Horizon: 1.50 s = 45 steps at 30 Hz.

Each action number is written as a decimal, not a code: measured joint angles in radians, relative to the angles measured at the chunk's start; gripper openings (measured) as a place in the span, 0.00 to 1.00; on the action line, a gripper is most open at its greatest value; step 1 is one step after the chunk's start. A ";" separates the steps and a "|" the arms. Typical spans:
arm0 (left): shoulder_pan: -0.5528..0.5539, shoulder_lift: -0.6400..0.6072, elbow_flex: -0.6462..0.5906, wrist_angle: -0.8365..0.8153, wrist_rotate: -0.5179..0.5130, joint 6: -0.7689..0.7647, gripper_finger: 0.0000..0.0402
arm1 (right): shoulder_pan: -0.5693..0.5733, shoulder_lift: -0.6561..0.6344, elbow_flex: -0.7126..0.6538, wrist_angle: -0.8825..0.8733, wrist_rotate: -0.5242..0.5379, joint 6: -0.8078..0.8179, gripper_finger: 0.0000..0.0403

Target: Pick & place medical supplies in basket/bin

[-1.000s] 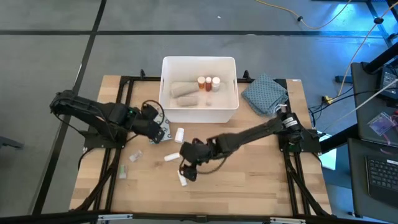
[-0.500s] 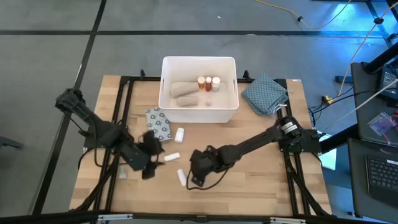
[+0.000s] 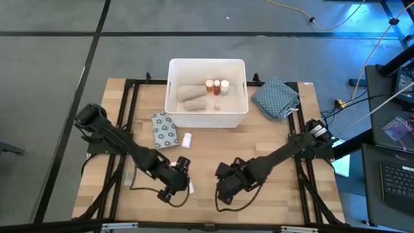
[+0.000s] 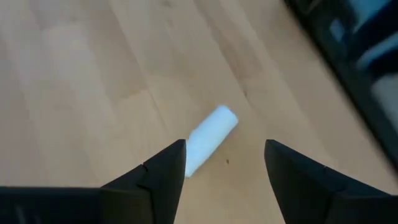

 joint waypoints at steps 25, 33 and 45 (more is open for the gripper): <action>0.072 0.289 0.000 0.076 0.060 0.232 0.34 | 0.135 -0.309 0.000 -0.333 0.292 0.262 0.71; 0.082 0.219 0.030 -0.021 0.072 0.190 0.11 | 0.194 -0.470 0.000 -0.418 0.403 0.353 0.71; 0.319 -0.129 0.311 -0.167 -0.177 0.014 0.12 | 0.164 -0.687 0.000 -0.422 0.558 0.080 0.71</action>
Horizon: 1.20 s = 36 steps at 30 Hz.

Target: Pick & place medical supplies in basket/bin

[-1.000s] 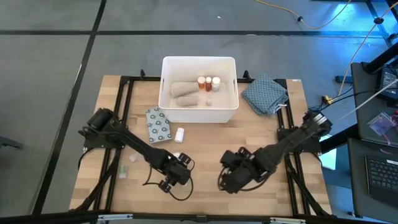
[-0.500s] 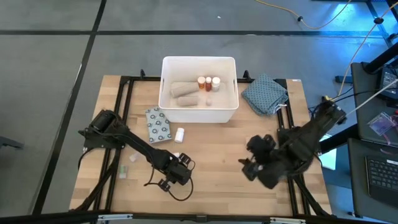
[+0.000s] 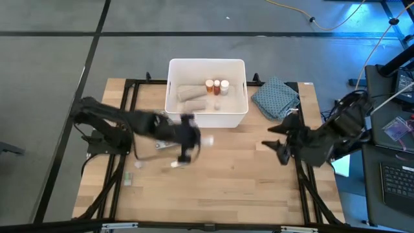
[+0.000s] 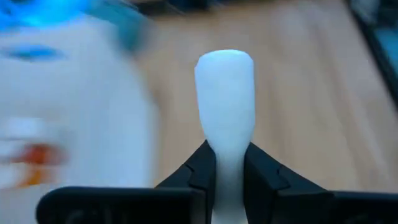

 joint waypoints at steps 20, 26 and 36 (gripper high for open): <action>0.820 0.221 0.137 -0.092 0.248 0.452 0.11 | -0.233 -0.116 0.000 -0.039 0.085 -0.206 0.71; 0.891 0.319 0.136 -0.107 0.248 0.561 0.12 | -0.291 -0.116 0.000 -0.033 0.086 -0.190 0.71; 0.907 0.430 0.136 -0.108 0.245 0.676 0.13 | -0.392 -0.116 0.000 -0.031 0.119 -0.169 0.71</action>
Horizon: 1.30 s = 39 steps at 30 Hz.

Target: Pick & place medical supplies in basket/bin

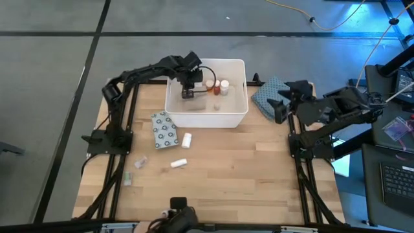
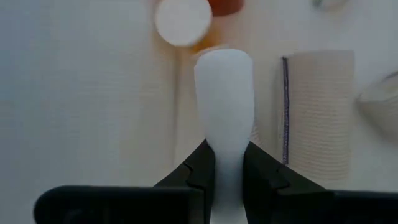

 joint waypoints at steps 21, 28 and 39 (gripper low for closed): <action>-0.001 0.039 0.035 -0.075 -0.039 -0.015 0.45 | -0.014 0.000 0.000 0.050 -0.079 -0.021 0.71; -0.035 -0.014 0.275 -0.183 -0.107 -0.104 0.46 | -0.014 0.001 0.000 0.050 -0.101 -0.080 0.71; -0.245 -0.250 0.509 -0.197 -0.050 -0.338 0.46 | -0.014 0.001 0.000 0.049 -0.109 -0.213 0.71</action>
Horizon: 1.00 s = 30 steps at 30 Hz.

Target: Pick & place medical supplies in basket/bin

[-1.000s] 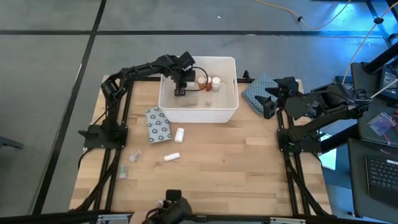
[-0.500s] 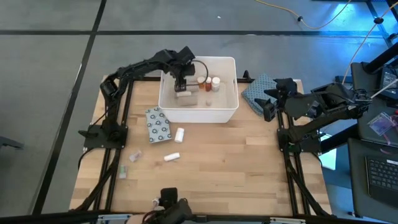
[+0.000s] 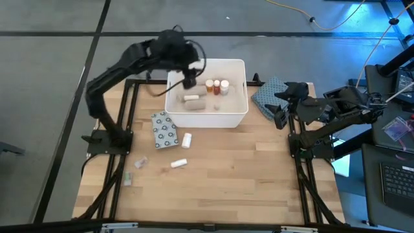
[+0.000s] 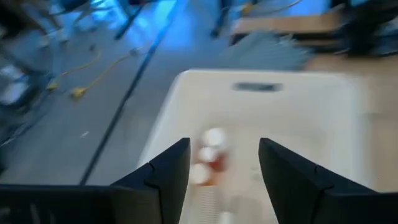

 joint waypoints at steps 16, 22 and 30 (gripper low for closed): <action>-0.568 -0.063 -0.041 -0.438 -0.264 -0.580 0.45 | 0.000 0.042 0.000 -0.001 -0.015 -0.053 0.71; -0.732 -0.054 -0.236 -0.447 -0.287 -0.845 0.45 | 0.000 0.053 0.000 -0.002 -0.041 -0.052 0.71; -0.815 -0.054 -0.630 -0.219 -0.238 -1.076 0.45 | 0.000 0.065 0.000 -0.001 -0.096 -0.052 0.71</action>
